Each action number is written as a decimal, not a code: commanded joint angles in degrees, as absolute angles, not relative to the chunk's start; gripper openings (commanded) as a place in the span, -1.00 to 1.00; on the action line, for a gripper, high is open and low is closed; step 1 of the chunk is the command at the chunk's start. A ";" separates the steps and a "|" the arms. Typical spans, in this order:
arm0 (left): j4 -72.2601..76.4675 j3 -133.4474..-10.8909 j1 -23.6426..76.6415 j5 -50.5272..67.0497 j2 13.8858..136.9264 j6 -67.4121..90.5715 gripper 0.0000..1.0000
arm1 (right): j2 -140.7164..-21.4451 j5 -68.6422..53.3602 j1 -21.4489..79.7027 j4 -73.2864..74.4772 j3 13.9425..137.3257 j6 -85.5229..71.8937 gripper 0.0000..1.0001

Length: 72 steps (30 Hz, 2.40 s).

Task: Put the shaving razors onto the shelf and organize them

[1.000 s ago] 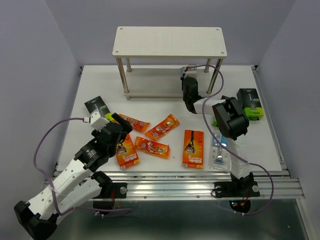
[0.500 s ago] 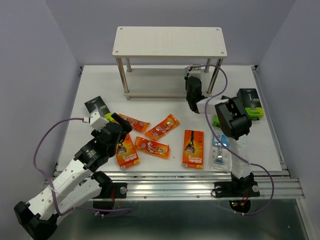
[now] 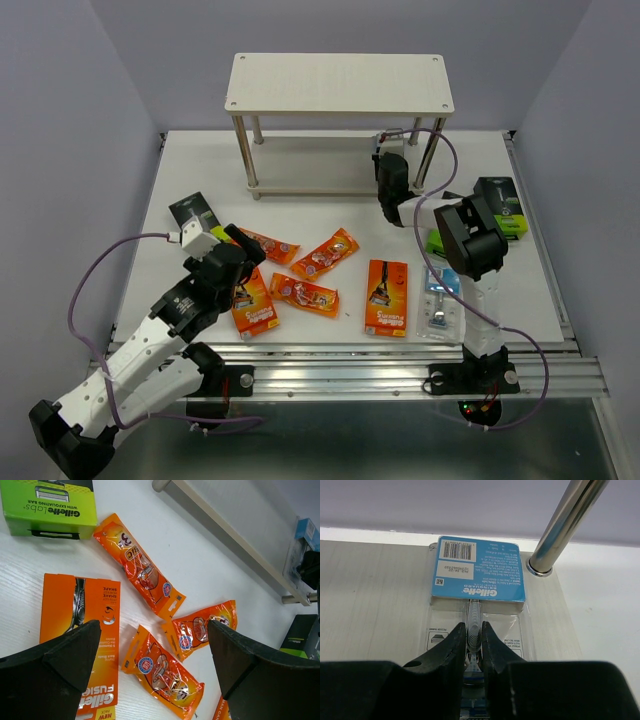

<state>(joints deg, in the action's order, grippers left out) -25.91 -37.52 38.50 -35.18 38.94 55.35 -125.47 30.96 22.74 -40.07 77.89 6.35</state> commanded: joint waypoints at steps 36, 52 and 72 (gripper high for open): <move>-23.03 -38.85 37.71 -36.65 39.38 53.70 0.98 | -117.60 26.54 21.71 -35.07 75.41 7.65 0.03; -22.85 -38.23 37.53 -35.42 37.88 53.61 0.98 | -105.31 24.08 26.10 -29.02 65.40 1.59 1.00; -16.35 -34.72 37.44 -26.02 36.82 46.06 0.98 | -61.54 31.56 35.33 39.96 45.88 -44.19 1.00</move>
